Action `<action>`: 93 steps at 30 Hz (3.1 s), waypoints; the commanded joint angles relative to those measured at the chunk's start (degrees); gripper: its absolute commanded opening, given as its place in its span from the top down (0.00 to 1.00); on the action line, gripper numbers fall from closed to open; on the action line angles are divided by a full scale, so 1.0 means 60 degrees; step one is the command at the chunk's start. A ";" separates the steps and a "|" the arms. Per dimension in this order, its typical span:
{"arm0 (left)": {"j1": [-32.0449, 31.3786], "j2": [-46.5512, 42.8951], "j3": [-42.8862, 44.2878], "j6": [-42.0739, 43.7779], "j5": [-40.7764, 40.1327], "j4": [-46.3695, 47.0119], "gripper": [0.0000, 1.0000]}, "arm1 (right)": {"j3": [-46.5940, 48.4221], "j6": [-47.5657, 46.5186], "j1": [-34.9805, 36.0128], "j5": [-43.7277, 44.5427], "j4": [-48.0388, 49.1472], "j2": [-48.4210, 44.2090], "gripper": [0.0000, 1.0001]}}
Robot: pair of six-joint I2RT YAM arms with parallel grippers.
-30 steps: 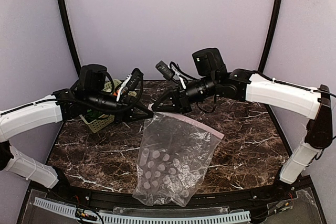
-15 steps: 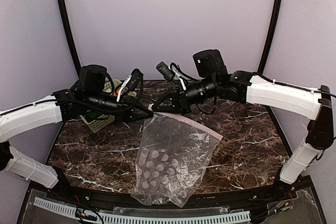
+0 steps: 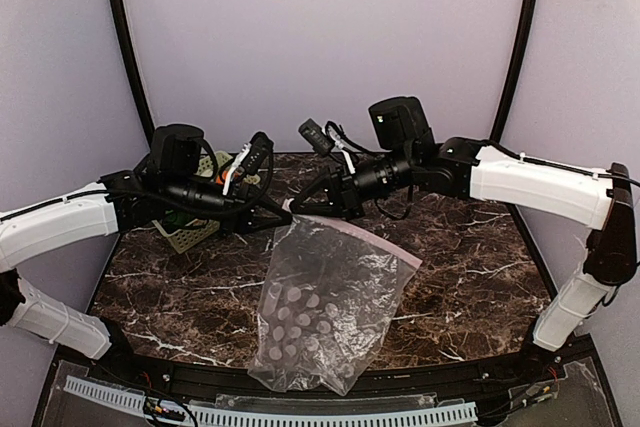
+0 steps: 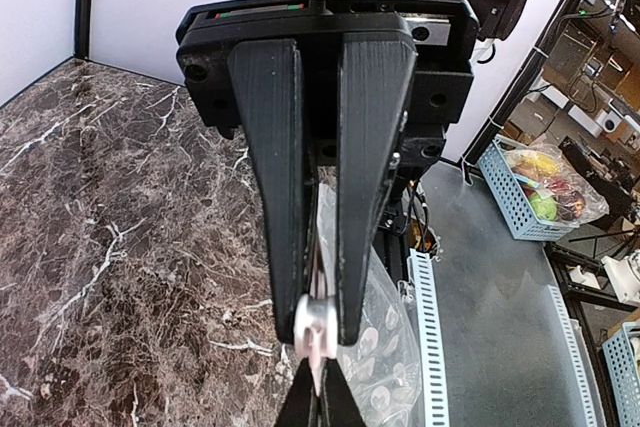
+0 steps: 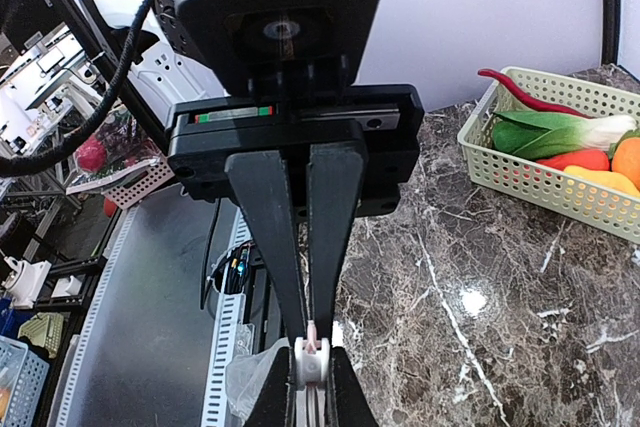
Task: Place the food in the zip-top bag and seal the zipper
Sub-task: Unzip the zipper from the zipper food storage bag.
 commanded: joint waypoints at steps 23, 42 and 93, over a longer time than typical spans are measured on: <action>0.0082 -0.0539 -0.0073 0.0230 -0.0320 -0.0092 0.99 | -0.0696 0.0182 -0.0175 0.0040 -0.0426 -0.0331 1.00; 0.0072 -0.0662 -0.0079 0.0245 -0.0348 -0.0090 0.99 | -0.0981 0.0282 -0.0249 0.0172 -0.0426 -0.0365 1.00; 0.0165 -0.0766 -0.0070 0.0202 -0.0425 -0.0080 0.99 | -0.1775 0.0486 -0.0481 0.0214 -0.0207 -0.0572 1.00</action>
